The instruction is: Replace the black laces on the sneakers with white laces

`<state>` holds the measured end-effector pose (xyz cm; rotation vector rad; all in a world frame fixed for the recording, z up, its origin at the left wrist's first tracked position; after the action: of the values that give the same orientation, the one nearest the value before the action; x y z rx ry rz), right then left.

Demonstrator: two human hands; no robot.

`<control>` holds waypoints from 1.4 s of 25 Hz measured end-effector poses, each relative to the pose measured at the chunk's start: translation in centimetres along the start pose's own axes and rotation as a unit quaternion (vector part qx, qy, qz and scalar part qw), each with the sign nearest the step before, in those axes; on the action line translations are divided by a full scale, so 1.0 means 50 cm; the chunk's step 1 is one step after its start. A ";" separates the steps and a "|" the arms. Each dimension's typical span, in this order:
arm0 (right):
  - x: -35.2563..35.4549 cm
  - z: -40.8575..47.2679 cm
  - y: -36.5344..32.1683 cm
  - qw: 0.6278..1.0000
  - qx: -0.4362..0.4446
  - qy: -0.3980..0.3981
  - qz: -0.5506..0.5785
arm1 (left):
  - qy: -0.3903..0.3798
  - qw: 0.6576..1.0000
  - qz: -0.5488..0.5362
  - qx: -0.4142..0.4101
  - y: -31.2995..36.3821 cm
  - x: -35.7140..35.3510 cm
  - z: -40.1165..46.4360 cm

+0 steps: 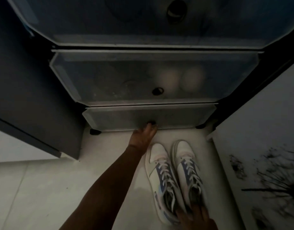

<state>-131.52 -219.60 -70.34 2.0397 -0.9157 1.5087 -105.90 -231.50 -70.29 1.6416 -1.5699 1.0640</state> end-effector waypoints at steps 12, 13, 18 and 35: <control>0.051 -0.046 0.002 0.994 0.074 0.066 0.049 | 0.403 0.902 0.046 -0.151 -0.024 0.190 -0.327; 0.059 -0.028 -0.009 0.992 0.089 0.066 0.054 | 0.428 0.897 0.027 -0.105 -0.069 0.240 -0.347; 0.153 0.175 -0.096 0.980 0.117 0.144 0.067 | 0.407 0.912 0.028 -0.028 -0.205 0.355 -0.349; 0.190 0.595 -0.166 0.964 0.027 0.129 0.230 | 0.408 0.910 0.017 -0.069 -0.205 0.299 -0.357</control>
<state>-104.09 -236.71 -70.15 1.6767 -1.3112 2.0009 -98.58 -222.32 -47.70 0.8724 -1.0666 1.3778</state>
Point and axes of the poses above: each hand's wrist, its own z-axis towards the middle knuckle, its own x-axis out of the back of the hand, y = z × x, the point moved 3 cm from there along z, towards the middle knuckle, and after that the axes turned 14 degrees about -y, right-handed, at the moved point
